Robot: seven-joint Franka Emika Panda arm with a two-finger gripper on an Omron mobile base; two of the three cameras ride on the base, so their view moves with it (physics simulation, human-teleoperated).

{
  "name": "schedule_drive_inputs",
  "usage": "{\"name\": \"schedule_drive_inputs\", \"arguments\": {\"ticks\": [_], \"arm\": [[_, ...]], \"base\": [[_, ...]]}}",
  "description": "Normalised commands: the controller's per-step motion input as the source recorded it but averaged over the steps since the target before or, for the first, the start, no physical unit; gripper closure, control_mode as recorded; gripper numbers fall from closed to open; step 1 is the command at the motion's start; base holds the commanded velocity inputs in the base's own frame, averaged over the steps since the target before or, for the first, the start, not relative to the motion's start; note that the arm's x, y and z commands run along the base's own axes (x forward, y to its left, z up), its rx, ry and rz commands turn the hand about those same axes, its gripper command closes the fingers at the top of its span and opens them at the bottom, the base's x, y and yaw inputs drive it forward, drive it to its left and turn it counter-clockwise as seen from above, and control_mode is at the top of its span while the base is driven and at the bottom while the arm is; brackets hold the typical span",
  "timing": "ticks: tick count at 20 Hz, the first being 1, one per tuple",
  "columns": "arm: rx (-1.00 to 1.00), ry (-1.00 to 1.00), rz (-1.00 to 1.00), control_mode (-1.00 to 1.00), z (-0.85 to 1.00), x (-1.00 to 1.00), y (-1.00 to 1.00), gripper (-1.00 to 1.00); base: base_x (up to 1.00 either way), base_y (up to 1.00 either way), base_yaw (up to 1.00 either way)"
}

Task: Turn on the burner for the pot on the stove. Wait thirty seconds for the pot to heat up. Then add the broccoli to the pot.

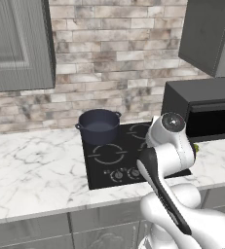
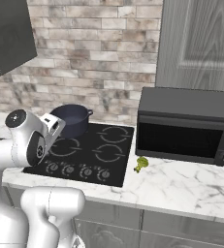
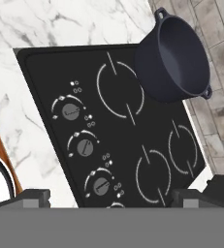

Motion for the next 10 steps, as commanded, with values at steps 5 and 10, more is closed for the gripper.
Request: {"name": "schedule_drive_inputs", "arguments": {"ticks": [5, 10], "arm": [[0.0, 0.0, 0.0, -1.0, 0.0, 0.0, 0.0, -1.0], [0.0, 0.0, 0.0, -1.0, 0.0, 0.0, 0.0, -1.0]], "base": [[0.0, 0.0, 0.0], [0.0, 0.0, 0.0]]}}
